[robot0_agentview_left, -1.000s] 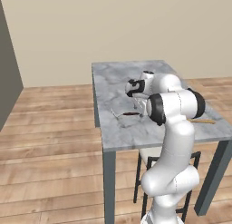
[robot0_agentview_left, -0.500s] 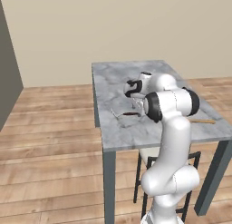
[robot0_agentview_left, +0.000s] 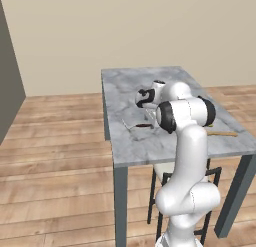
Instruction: Pick up the metallic utensils from the counter and place them in the open drawer. Make sure not to pick up any wooden utensils.
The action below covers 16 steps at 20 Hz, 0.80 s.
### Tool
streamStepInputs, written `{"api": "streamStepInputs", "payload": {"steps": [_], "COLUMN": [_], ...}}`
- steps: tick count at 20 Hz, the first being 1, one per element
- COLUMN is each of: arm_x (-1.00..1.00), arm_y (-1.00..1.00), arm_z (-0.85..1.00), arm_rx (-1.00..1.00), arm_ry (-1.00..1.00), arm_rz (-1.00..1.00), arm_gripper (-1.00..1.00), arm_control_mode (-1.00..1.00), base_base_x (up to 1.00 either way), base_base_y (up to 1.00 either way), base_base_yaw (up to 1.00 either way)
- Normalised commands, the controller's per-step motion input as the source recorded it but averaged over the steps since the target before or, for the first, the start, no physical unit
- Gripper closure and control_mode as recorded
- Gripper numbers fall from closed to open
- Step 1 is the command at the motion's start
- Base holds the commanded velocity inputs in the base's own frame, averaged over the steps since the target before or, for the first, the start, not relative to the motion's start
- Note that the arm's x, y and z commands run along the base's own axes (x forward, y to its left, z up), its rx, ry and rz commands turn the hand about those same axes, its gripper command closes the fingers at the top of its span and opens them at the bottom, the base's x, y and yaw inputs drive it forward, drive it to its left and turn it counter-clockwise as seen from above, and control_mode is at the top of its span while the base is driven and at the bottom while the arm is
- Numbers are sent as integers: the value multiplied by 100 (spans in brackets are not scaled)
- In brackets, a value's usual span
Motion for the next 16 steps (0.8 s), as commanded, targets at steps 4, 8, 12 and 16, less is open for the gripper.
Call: {"api": "streamStepInputs", "payload": {"steps": [4,8,12,16], "arm_x": [18,17,13,14], "arm_y": [0,0,0,0], "arm_z": [-13,-12,-15,-15], "arm_rx": [0,0,0,0], "arm_ry": [0,0,0,0], "arm_rz": [0,0,0,0], "arm_gripper": [-100,-100,-100,-100], "arm_control_mode": [-100,-100,-100,-100], "base_base_x": [0,0,0,0], "base_base_y": [0,0,0,0], "base_base_yaw": [0,0,0,0]}}
